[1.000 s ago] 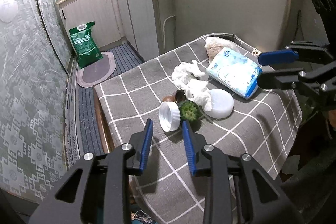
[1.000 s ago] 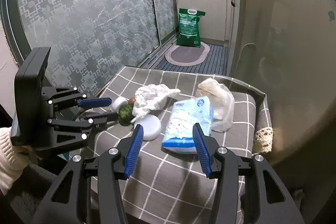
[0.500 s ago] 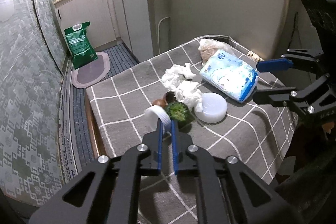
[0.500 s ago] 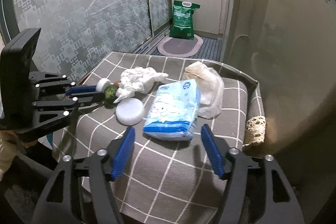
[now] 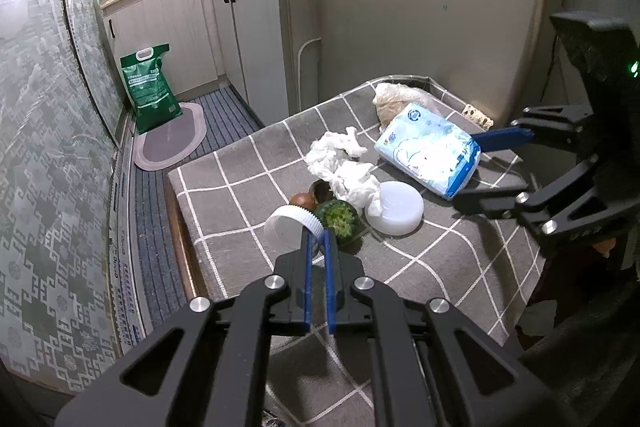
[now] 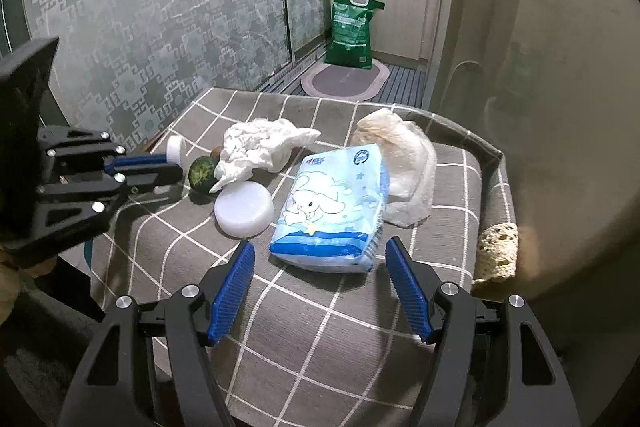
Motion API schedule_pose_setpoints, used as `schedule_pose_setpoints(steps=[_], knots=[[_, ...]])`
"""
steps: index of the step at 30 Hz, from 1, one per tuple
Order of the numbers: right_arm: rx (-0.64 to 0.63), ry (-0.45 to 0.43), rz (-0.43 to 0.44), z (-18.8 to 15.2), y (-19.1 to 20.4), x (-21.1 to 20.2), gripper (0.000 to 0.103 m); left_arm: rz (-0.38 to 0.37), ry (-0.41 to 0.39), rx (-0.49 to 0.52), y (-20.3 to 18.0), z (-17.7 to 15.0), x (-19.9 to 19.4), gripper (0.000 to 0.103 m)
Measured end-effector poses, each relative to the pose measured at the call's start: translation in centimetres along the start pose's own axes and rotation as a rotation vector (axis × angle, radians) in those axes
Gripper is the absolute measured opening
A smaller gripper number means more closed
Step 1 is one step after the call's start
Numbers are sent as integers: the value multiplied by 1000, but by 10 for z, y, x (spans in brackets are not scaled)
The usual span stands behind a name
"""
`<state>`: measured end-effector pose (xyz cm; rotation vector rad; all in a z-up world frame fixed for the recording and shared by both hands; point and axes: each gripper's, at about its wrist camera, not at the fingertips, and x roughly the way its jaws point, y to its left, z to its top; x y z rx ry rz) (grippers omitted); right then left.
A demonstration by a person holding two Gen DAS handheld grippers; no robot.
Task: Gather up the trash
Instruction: 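Grasp the white bottle cap with the left tool while the right tool grasps the tissue pack, then carry cap and tissue pack over the teal bin and release both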
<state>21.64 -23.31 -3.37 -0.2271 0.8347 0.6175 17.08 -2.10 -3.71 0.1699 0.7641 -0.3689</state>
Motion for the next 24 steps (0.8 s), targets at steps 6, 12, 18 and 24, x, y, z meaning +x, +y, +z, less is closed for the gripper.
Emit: schedule_pose_setpoints(steps=[6,12,18,24], knots=[[7,3,-26,3,2,9,60,-1,-9,-3,2,-1,-6,6],[13,7,-52,7,2,17,58,0,-24,-17,7,-1,-13,6],[14,19,-77,12,4,21,51,2,-40,-24,12,-4,-23,6],[42,14,-96,18,3,20,45,10,-51,-31,17,-8,-33,6]])
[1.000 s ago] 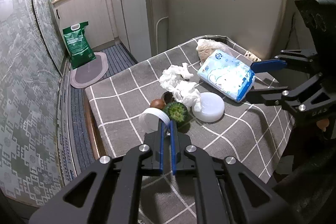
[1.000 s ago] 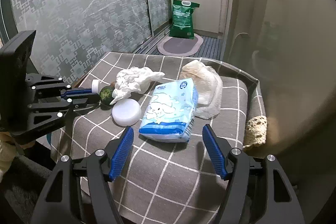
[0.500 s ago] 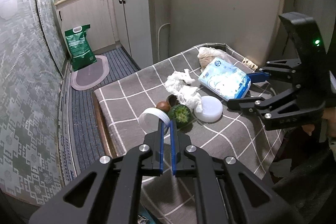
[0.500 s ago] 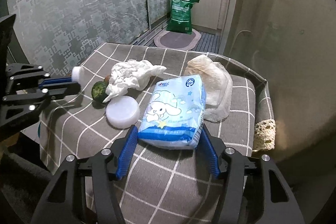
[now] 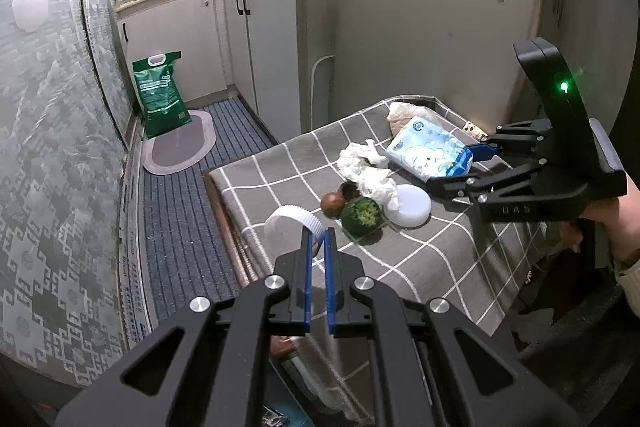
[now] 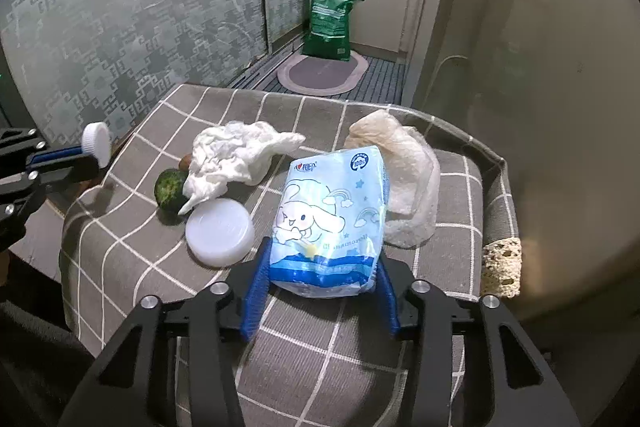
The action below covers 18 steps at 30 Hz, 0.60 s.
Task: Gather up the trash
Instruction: 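Carry cap and tissue pack over the teal bin and release both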
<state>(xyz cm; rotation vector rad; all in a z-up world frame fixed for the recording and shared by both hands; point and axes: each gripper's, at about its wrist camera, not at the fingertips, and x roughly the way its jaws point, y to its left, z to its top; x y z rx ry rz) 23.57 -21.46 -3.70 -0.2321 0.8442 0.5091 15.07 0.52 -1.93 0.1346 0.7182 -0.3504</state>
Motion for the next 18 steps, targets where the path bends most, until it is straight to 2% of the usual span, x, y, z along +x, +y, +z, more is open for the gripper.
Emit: schedule_pose_setpoints(steps=[7,18], knots=[[35,-71,43,11,2,-30,45,18,-6,-19,12,-7,-10,6],[-17,-107,135,37,52,-35,45,67,29,-58,45,-32,-24,6]])
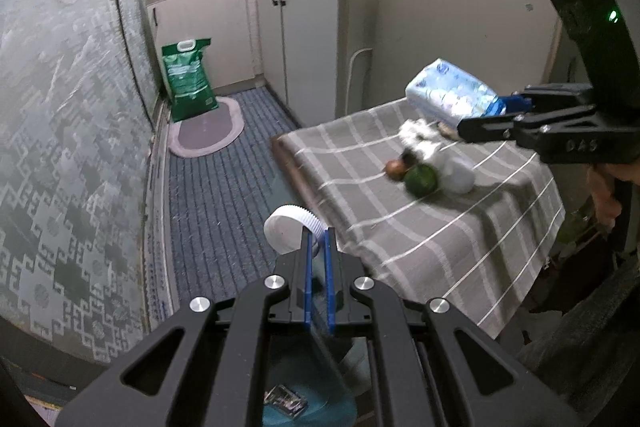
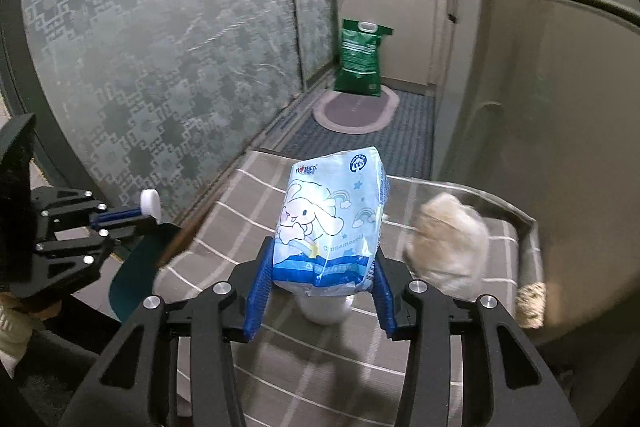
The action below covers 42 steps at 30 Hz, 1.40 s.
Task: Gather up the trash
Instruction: 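Carry cap and tissue pack over the teal bin and release both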
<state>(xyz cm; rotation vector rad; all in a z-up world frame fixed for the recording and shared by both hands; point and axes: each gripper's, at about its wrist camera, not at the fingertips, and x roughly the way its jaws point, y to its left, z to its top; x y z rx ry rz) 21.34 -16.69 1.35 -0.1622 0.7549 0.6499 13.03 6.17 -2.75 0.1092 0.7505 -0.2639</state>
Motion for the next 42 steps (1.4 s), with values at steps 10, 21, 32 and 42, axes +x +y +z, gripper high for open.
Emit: schedule_pose_setpoints(steps=[10,21,32,42], knots=[[-54,-18,126,20,57,5,45,38,93,-17,35,-38,2,6],[-118,32,228,27,117,30,45,41,201,-10,55,-82,8,6],[-163,113,281,21,159,62,45,51,270,-10,67,-101,10,15],[-204,193,283,11,184,87,45,78,227,-44,84,-103,-12,15]])
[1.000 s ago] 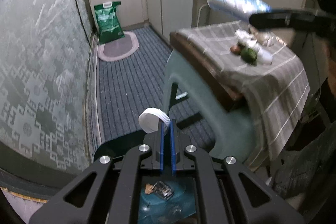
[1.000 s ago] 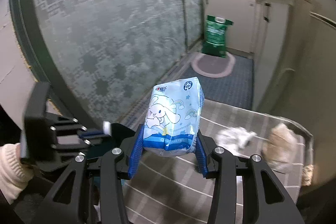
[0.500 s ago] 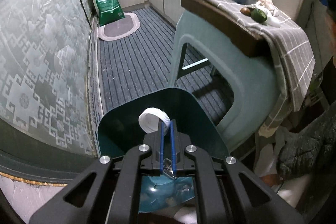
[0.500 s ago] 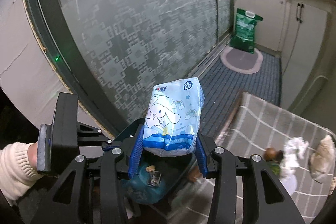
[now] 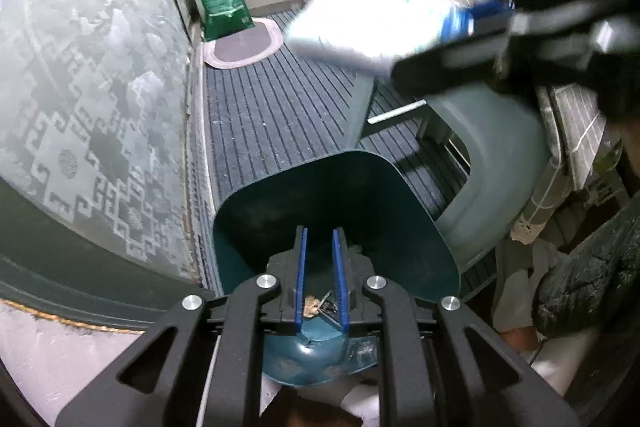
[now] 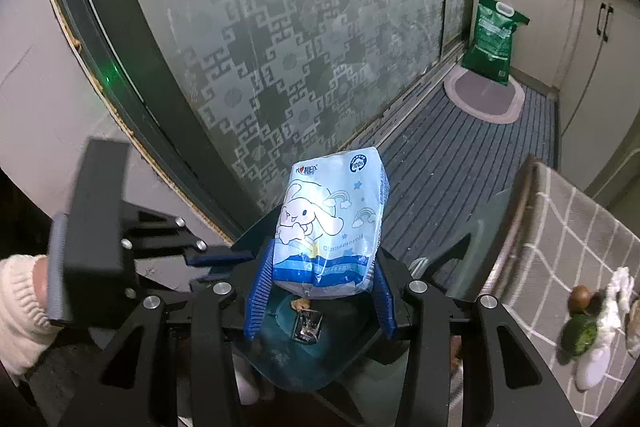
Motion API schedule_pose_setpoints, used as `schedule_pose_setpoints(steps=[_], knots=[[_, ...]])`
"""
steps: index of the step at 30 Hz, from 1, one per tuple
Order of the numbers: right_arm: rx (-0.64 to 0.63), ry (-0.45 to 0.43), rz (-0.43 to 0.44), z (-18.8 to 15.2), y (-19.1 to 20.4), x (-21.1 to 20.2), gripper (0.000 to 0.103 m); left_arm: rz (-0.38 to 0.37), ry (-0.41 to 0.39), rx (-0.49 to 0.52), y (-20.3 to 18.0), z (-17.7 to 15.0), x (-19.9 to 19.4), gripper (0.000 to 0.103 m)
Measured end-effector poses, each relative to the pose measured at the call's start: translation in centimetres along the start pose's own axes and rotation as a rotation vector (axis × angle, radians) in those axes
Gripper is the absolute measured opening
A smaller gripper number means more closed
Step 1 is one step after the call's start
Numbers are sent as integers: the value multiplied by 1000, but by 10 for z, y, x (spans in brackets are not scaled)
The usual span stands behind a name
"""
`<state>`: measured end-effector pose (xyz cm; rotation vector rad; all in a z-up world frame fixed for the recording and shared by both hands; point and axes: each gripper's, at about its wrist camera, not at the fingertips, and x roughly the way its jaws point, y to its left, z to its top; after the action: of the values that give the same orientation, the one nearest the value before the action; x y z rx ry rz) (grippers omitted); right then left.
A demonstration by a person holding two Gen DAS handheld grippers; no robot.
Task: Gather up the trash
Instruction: 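Carry cap and tissue pack over the teal bin and release both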
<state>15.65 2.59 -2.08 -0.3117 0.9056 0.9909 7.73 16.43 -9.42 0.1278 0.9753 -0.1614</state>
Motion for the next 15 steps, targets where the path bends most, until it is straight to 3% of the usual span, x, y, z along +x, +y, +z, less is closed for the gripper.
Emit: schedule_pose_setpoints(steps=[15], knots=[[-14,127,29,-12,15,51,45,28,-146,-98,21,10,-56,12]])
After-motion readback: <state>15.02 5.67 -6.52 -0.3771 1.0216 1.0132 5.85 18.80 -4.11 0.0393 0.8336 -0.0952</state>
